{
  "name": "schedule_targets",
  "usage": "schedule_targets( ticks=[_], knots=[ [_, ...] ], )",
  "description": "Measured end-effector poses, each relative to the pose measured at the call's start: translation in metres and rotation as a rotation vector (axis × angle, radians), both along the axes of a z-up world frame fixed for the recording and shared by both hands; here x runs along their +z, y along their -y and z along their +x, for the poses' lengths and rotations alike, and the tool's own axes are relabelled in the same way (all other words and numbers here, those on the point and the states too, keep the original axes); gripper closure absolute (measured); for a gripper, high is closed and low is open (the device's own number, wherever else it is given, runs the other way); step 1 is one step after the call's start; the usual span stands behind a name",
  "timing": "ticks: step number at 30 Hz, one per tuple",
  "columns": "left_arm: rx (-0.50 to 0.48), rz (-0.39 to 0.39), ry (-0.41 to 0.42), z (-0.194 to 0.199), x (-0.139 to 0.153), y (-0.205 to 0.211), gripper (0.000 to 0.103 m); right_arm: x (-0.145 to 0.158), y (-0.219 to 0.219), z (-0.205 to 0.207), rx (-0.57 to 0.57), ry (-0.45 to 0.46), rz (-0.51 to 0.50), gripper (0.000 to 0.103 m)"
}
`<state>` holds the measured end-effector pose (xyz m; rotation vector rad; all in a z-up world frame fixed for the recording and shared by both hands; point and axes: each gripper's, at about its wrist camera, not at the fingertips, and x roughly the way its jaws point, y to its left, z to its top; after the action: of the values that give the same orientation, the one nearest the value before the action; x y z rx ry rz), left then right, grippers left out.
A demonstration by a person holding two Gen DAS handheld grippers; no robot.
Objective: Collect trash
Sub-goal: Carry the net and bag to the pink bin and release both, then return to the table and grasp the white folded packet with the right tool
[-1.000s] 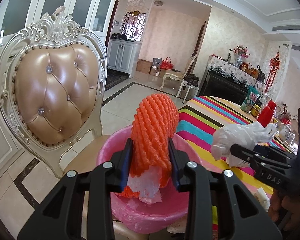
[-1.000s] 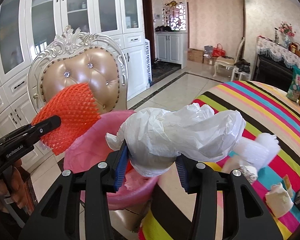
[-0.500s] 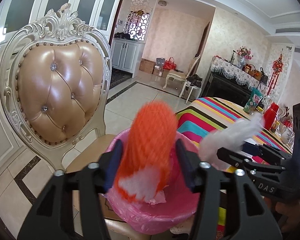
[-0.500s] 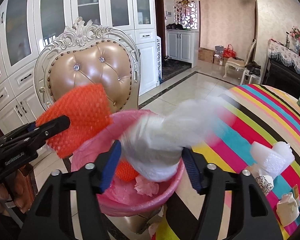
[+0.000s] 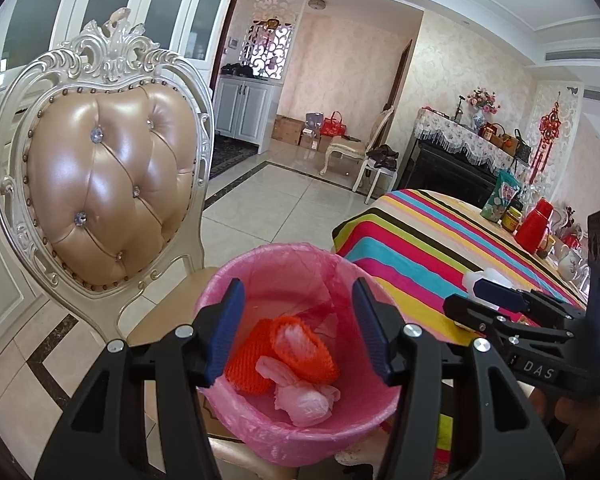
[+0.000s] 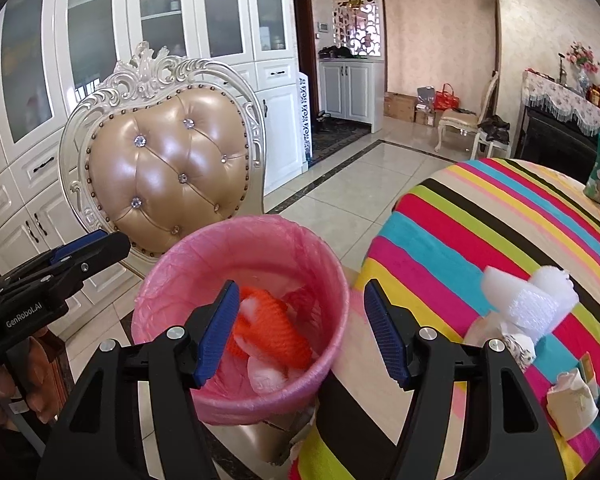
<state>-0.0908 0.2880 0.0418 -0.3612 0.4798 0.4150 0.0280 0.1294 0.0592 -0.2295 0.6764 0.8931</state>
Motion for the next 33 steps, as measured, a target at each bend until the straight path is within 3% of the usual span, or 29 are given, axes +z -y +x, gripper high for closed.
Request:
schedule_targets(
  ticks=[13,33],
  knots=[
    [-0.076,0.005,-0.013,0.025,-0.002,0.033,0.049,-0.008,0.075,0.014,-0.146,-0.007,0.005,0.040],
    [-0.234,0.021,-0.039,0.074,-0.009,0.113,0.049,-0.054,0.199,0.029,-0.355,-0.086,-0.039,0.040]
  ],
)
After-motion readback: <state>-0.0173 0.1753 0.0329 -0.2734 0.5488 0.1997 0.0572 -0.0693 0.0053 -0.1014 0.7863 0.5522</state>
